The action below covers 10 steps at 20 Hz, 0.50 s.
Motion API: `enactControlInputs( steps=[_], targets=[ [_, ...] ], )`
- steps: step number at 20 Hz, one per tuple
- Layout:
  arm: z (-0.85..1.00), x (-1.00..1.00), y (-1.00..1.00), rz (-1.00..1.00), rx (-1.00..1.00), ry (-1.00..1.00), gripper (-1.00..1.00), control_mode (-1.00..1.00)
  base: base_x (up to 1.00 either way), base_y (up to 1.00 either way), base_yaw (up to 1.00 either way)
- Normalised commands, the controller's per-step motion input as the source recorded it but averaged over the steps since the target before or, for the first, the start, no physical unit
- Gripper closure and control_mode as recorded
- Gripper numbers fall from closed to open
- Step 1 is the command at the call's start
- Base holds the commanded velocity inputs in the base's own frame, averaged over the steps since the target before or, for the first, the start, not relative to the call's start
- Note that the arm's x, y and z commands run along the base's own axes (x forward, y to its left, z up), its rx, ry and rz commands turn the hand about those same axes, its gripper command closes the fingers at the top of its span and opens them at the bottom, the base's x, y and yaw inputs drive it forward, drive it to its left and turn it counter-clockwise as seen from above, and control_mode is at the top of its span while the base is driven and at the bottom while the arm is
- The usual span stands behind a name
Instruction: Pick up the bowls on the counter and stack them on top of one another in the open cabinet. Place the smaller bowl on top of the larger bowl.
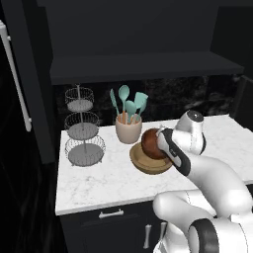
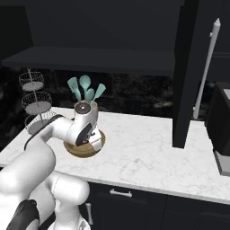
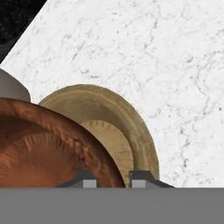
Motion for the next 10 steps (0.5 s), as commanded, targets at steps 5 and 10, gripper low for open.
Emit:
enactControlInputs(
  steps=[5, 10],
  targets=[
    [-0.37, 0.47, 0.13, 0.0, 0.0, 0.06, 1.0, -1.0, 0.0, 0.0, 0.0],
    [-0.43, 0.53, 0.0, 0.0, 0.0, 0.08, 1.0, -1.0, 0.0, 0.0, 0.0]
  ],
)
